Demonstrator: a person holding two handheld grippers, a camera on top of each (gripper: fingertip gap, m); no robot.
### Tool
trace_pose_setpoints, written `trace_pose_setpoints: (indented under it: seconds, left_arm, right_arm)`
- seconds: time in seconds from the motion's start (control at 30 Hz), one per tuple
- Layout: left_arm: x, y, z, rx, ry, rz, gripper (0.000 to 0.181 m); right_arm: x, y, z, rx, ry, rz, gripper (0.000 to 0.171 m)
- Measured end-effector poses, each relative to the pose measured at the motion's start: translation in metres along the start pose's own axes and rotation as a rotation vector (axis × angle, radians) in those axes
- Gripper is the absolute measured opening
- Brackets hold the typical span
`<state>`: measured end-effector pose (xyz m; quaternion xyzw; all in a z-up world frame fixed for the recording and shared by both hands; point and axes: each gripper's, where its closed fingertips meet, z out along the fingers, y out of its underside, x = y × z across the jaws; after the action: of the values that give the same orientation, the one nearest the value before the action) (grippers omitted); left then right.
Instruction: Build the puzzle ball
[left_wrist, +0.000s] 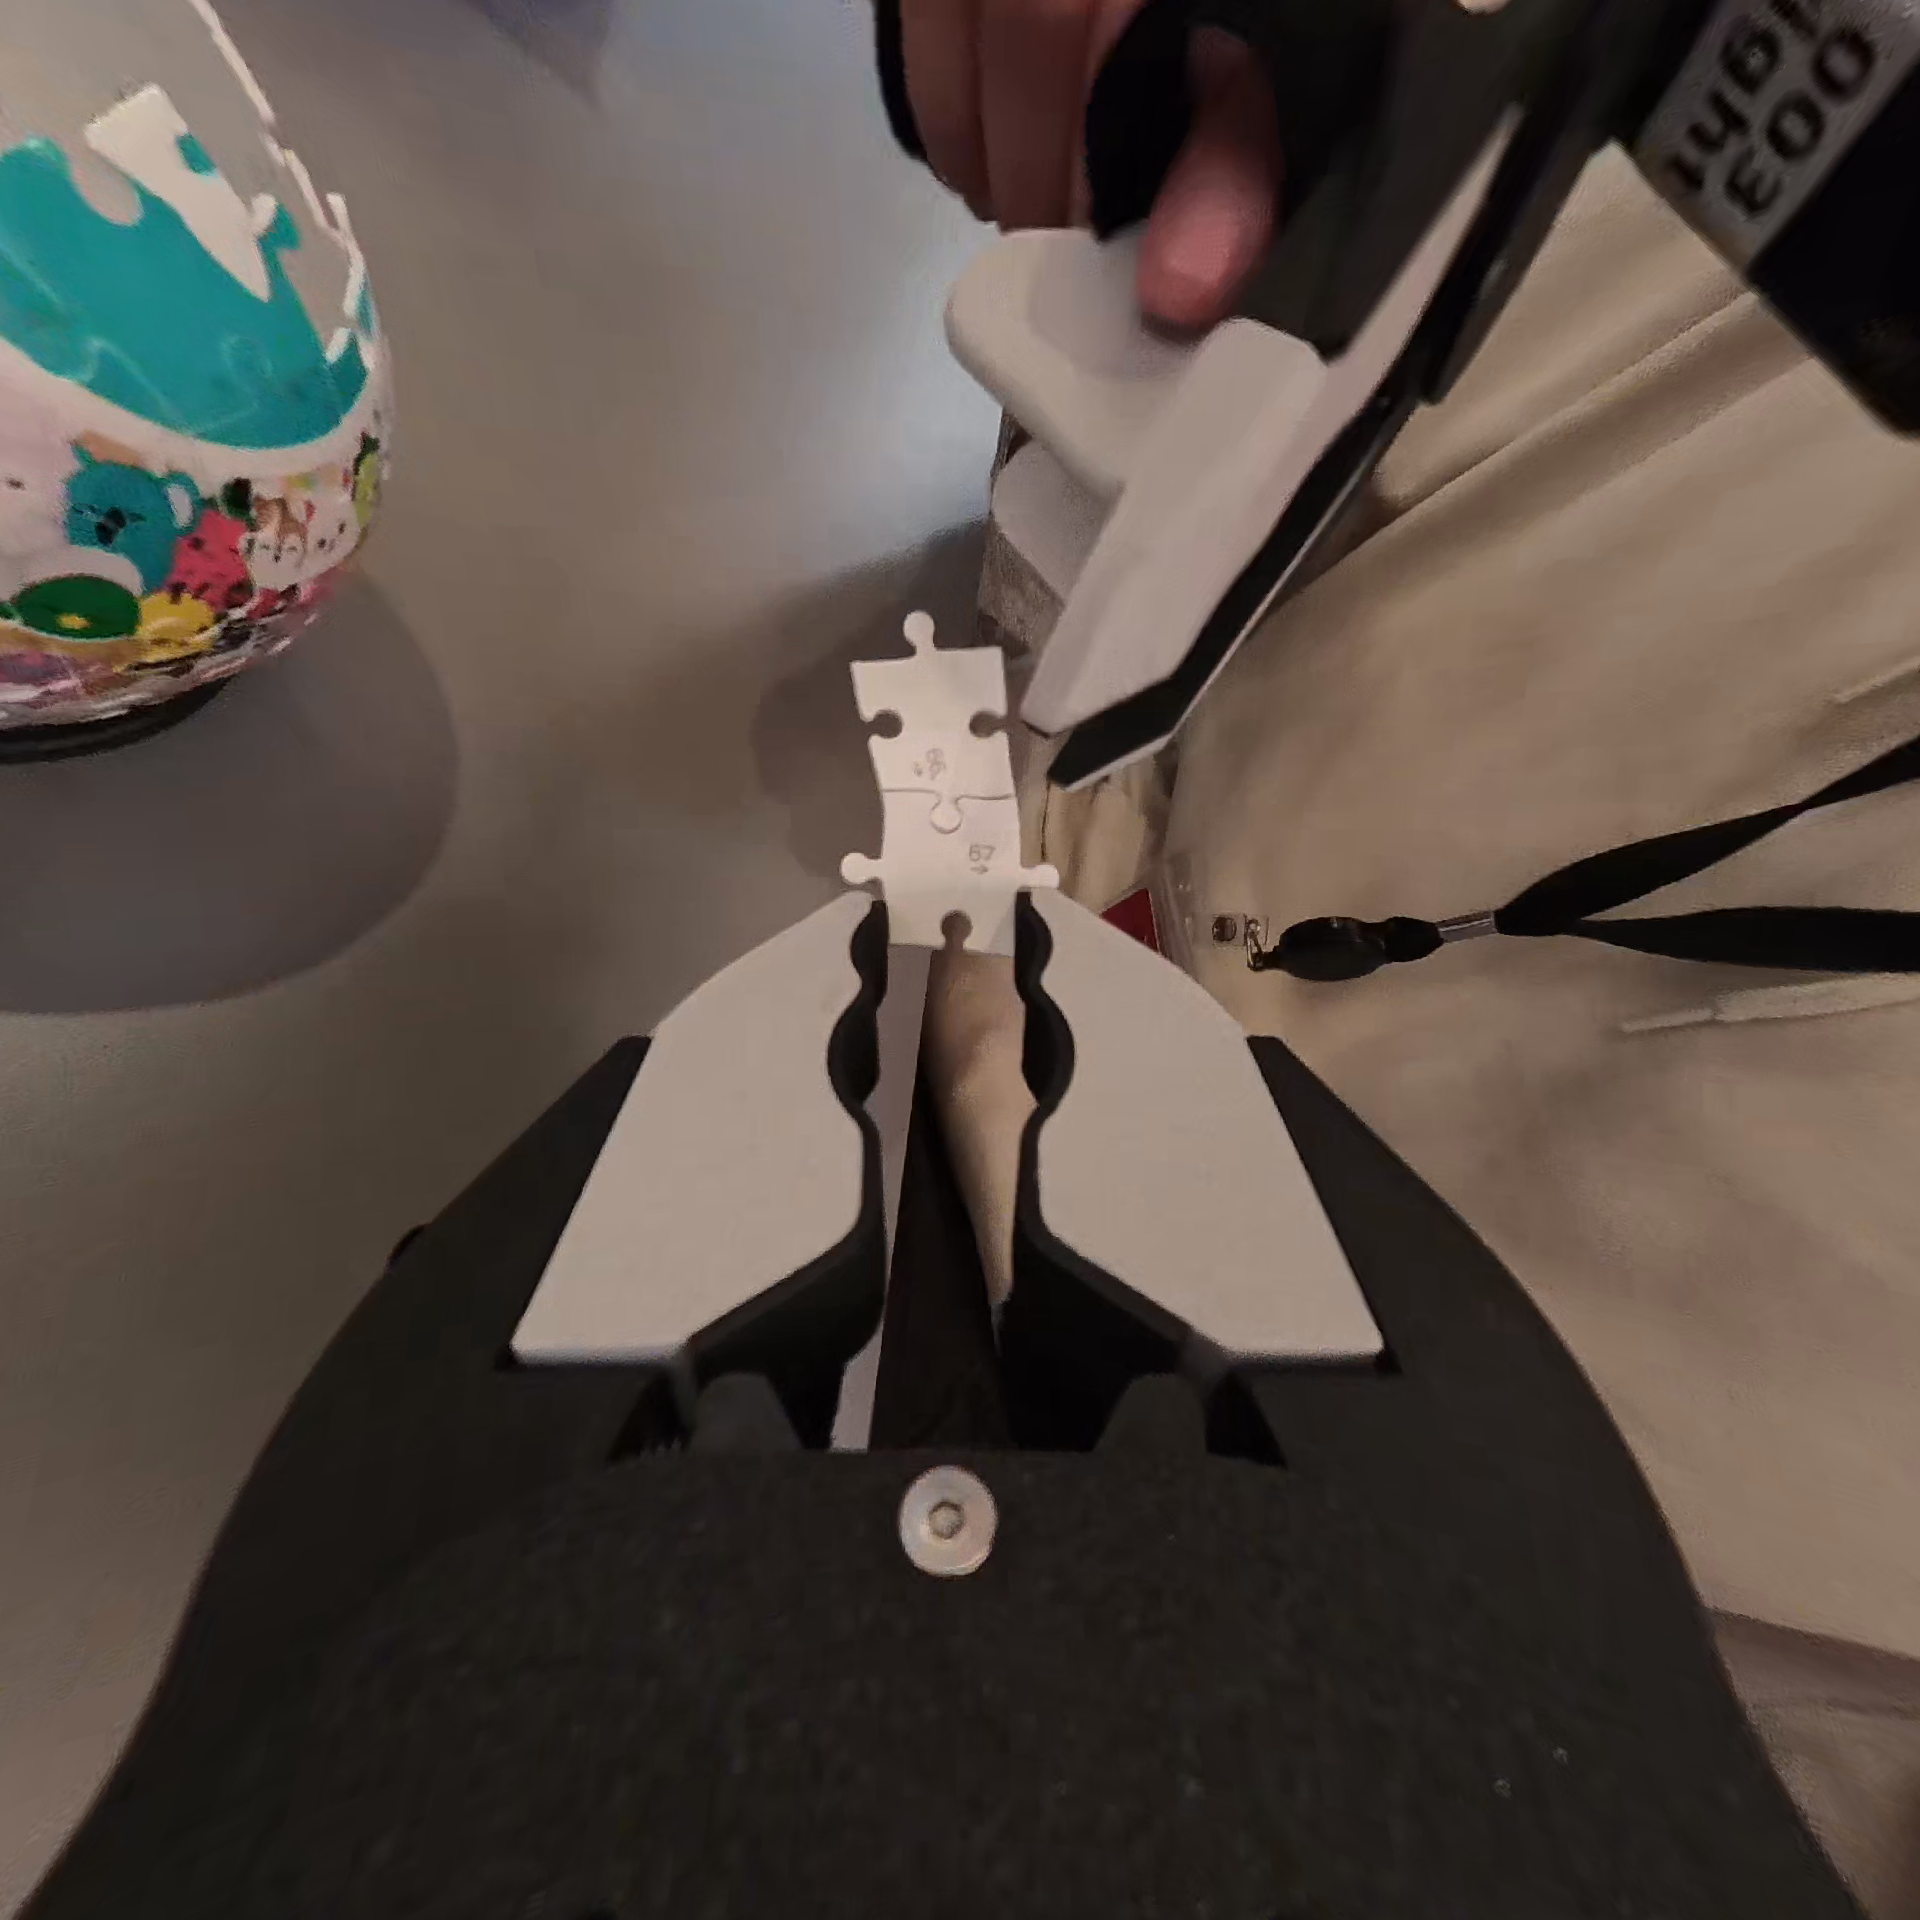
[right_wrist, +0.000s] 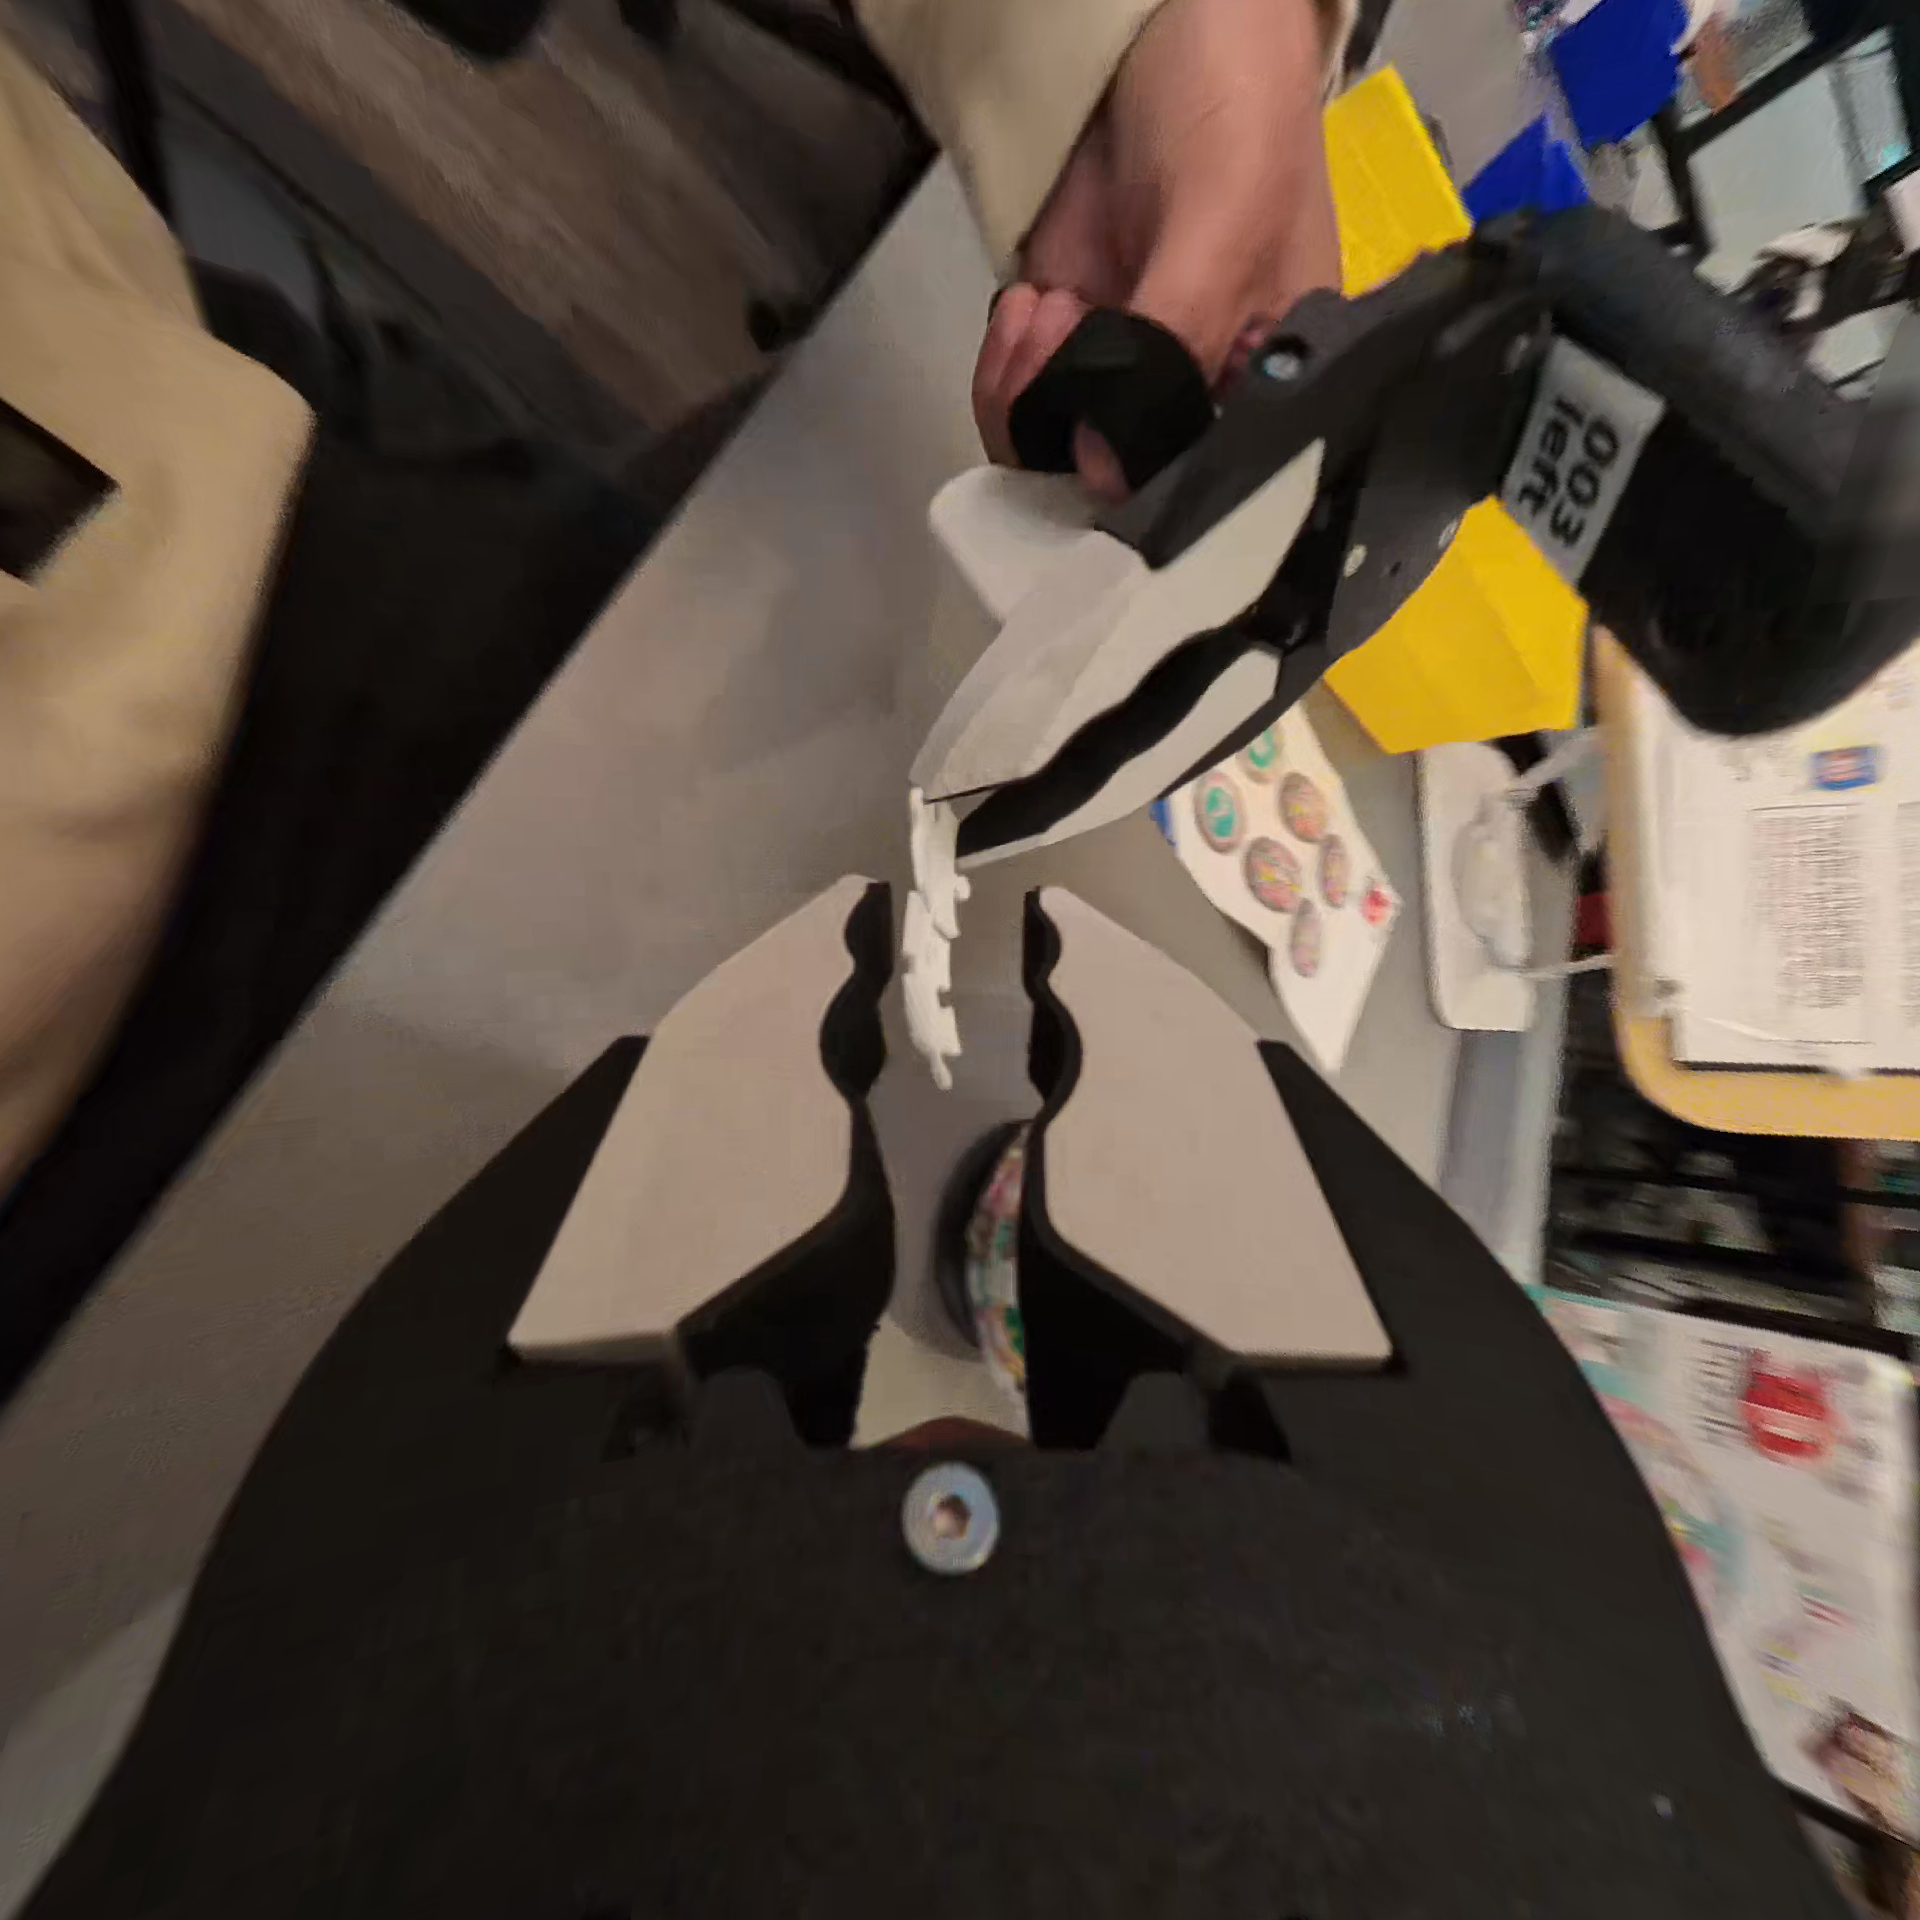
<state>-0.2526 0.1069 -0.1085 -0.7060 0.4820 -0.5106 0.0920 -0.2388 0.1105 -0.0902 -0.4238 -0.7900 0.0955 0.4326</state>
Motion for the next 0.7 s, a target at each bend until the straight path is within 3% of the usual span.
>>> trace_pose_setpoints:
  seconds: [0.1,0.3,0.37,0.43,0.53,0.7]
  left_arm:
    - [-0.006,0.000,-0.001,-0.060,-0.033,-0.013,0.022]
    - [-0.007,-0.001,-0.004,-0.091,-0.044,-0.018,0.022]
    - [-0.007,0.000,-0.004,-0.108,-0.054,-0.015,0.022]
    - [-0.009,0.002,-0.004,-0.122,-0.077,-0.011,0.023]
    - [-0.005,-0.007,-0.009,-0.063,-0.066,-0.021,0.015]
    - [-0.006,-0.016,-0.031,0.101,-0.122,0.034,0.032]
  right_arm:
    - [-0.001,0.006,0.007,-0.098,0.032,-0.065,0.013]
    - [-0.009,0.019,0.022,-0.256,-0.028,-0.052,0.021]
    - [-0.005,0.021,0.026,-0.283,0.008,-0.085,0.006]
    - [-0.002,0.023,0.027,-0.302,0.025,-0.091,0.003]
    - [-0.007,0.024,0.027,-0.282,-0.018,-0.016,0.003]
    - [-0.007,0.015,0.023,-0.021,-0.073,0.332,0.003]
